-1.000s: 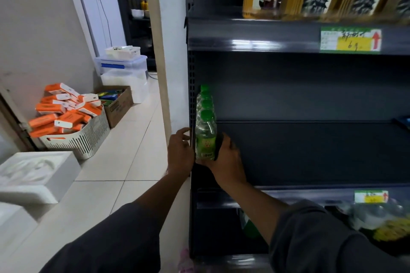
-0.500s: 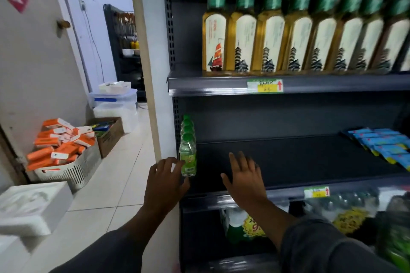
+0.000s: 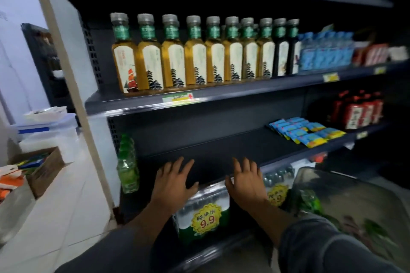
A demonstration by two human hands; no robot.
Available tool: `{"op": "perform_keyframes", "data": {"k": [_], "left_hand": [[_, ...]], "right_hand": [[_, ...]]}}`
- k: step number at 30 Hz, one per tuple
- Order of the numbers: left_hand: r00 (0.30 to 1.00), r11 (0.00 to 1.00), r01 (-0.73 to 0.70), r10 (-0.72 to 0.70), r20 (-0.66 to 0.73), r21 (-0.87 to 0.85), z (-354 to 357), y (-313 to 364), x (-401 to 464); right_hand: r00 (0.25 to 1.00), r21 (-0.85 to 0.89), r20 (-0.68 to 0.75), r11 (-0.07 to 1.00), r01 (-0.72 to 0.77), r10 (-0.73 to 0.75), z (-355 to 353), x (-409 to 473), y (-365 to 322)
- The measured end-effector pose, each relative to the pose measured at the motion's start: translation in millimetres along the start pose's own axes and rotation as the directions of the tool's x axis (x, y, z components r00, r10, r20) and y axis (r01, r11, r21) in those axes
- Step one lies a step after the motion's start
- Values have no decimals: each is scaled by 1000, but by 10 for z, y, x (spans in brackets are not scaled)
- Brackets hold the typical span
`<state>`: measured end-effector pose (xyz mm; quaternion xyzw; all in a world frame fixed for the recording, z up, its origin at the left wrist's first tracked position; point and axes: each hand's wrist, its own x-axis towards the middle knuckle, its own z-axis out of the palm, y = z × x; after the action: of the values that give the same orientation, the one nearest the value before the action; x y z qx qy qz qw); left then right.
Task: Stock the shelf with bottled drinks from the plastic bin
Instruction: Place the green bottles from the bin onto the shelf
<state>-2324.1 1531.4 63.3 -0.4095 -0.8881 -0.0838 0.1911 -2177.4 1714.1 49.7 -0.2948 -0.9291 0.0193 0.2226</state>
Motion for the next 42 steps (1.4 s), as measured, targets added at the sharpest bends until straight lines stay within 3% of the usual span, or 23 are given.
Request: {"op": "perform_keyframes", "data": {"k": [15, 29, 35, 42], "left_hand": [[964, 958, -241, 254, 72, -153, 704, 2389, 467], [885, 889, -369, 425, 191, -271, 1551, 3657, 416], [853, 910, -258, 372, 367, -323, 1827, 3958, 406], [840, 925, -134, 297, 455, -356, 2316, 4330, 477]], "right_hand": [[927, -93, 74, 928, -359, 367, -67, -796, 2190], [800, -41, 212, 823, -566, 561, 489, -1296, 3208], [737, 47, 331, 770, -637, 589, 836, -1321, 3351], [682, -19, 446, 768, -640, 579, 1109, -1312, 3471]]}}
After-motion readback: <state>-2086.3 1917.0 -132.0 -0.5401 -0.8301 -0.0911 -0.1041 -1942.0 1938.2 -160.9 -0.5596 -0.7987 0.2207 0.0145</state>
